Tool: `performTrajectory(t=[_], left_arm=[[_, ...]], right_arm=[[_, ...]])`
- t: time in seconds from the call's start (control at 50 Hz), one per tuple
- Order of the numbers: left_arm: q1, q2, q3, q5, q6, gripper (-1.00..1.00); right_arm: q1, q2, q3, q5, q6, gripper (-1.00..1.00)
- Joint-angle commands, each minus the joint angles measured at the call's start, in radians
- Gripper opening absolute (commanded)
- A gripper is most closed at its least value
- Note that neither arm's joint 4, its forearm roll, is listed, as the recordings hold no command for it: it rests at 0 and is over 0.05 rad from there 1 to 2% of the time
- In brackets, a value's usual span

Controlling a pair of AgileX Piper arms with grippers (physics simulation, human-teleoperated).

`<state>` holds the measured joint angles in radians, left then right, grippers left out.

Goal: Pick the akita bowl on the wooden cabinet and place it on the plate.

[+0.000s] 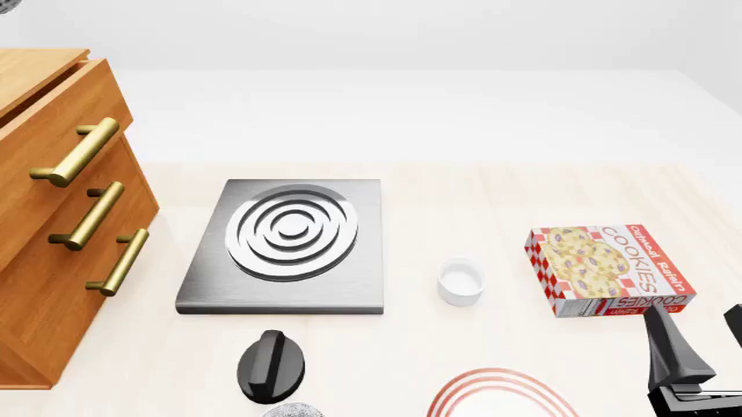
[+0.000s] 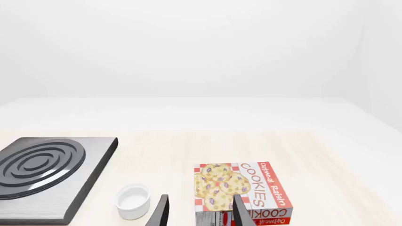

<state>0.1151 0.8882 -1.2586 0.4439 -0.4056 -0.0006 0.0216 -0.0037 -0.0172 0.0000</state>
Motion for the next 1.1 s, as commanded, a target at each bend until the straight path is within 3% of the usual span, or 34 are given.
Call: performTrajectory(t=[0.02, 1.1], left_arm=[[-0.035, -0.004, -0.003, -0.001, 0.013, -1.0], [-0.215, -0.027, 0.044, -0.017, 0.047, -1.0]], right_arm=[[0.0, 0.001, 0.0, 0.0, 0.0, 1.0], [0.0, 0.0, 0.0, 0.0, 0.0, 1.0]])
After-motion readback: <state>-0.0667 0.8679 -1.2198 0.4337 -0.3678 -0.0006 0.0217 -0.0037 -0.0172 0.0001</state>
